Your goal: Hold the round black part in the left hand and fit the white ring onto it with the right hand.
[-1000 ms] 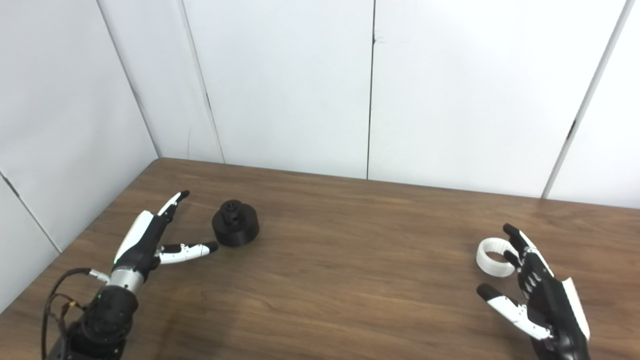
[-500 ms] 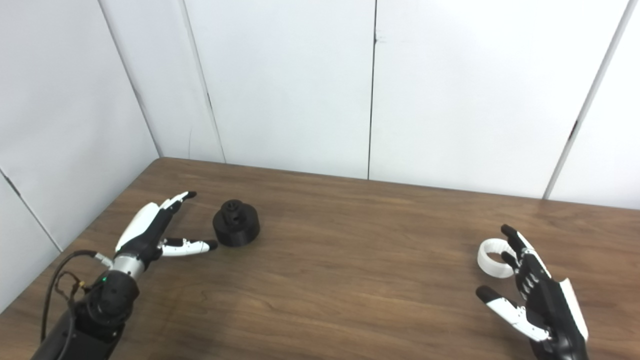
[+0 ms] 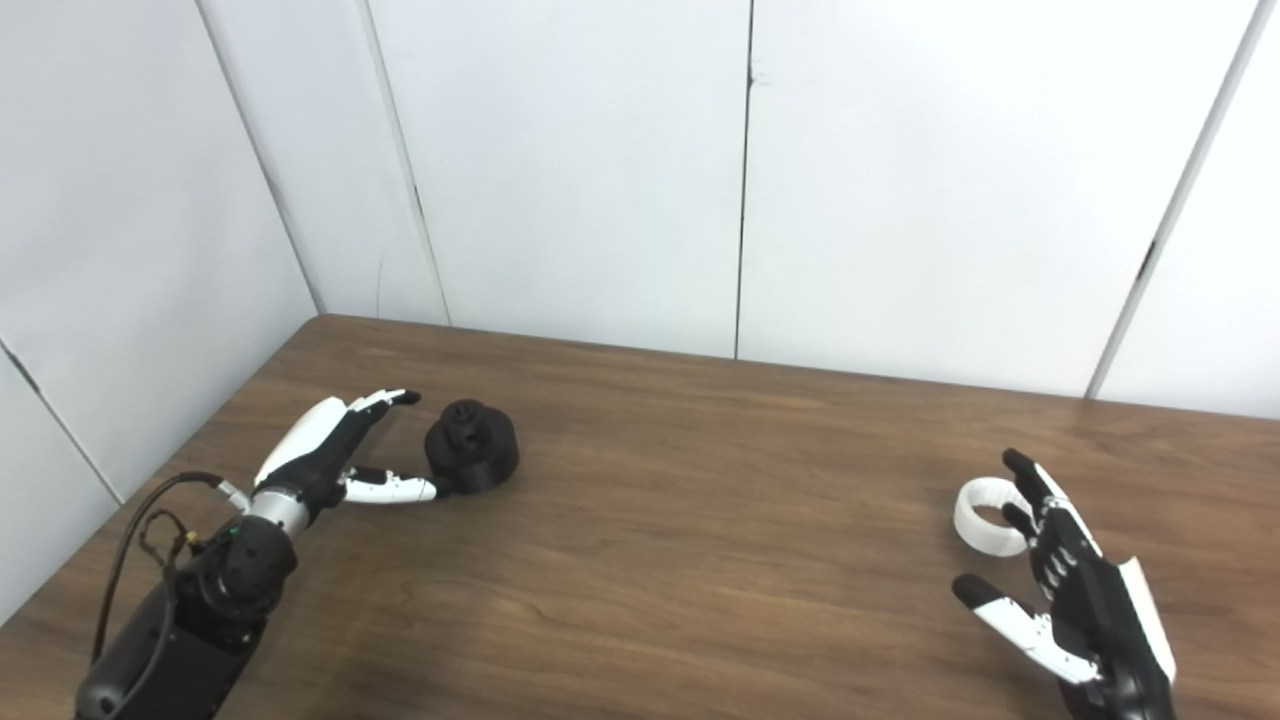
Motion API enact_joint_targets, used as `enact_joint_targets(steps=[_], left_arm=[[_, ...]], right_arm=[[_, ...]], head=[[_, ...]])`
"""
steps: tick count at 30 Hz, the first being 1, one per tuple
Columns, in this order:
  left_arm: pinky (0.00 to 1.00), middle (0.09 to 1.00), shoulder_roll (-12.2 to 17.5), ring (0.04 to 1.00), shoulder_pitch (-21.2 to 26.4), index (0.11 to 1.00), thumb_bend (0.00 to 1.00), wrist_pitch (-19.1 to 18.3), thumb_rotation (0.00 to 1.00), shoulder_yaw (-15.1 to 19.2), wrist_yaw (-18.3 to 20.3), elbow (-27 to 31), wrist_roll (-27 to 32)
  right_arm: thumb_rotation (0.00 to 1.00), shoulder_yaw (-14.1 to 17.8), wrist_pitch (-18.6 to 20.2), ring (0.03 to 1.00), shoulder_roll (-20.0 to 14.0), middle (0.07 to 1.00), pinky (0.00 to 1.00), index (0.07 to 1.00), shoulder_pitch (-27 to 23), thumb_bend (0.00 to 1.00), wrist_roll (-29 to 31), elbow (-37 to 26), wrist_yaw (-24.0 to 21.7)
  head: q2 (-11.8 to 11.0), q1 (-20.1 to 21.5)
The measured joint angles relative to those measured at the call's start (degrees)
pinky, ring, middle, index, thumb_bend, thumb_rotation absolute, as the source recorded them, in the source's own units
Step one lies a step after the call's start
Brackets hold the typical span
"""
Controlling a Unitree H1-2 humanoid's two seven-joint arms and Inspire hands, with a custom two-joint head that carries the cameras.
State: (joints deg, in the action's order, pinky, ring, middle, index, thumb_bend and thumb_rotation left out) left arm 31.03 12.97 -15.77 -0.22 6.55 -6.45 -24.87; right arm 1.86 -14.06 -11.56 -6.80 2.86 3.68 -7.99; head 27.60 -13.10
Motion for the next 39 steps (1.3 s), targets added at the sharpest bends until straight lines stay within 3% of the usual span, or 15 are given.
enact_joint_targets(steps=[6,15,28,33,39], left_arm=[[0.95,0.976,0.10,1.000,2.51,0.890,0.91,0.21,0.33,-1.60,1.10,-3.07,-0.25],[0.95,0.971,0.08,1.000,4.44,0.895,0.94,1.08,0.37,-3.99,1.32,-6.88,-0.30],[0.96,0.984,0.03,1.000,5.22,0.881,0.91,0.78,0.34,-5.04,2.42,-6.98,-0.19],[0.96,0.976,-0.11,1.000,5.22,0.836,0.88,0.75,0.31,-5.32,2.44,-6.77,-0.24],[0.95,0.946,-0.33,1.000,5.22,0.708,0.83,1.20,0.27,-5.27,1.49,-6.78,-0.24]], right_arm=[[0.50,0.06,0.04,0.979,0.08,0.955,0.93,0.913,0.17,0.91,-0.02,-0.25,0.17],[0.50,0.09,0.05,0.987,0.12,0.961,0.93,0.919,0.29,0.89,-0.01,-0.41,0.45],[0.50,0.19,0.12,0.993,0.12,0.961,0.94,0.919,0.60,0.92,0.04,-0.73,0.87],[0.51,0.30,0.35,0.993,0.10,0.961,0.94,0.921,0.69,0.92,0.03,-0.81,0.91],[0.51,0.29,0.62,0.989,0.11,0.958,0.93,0.917,0.78,0.91,0.04,-0.92,0.91]], head=[[0.00,0.00],[0.09,0.27],[0.26,0.71],[0.26,0.71],[0.26,0.71]])
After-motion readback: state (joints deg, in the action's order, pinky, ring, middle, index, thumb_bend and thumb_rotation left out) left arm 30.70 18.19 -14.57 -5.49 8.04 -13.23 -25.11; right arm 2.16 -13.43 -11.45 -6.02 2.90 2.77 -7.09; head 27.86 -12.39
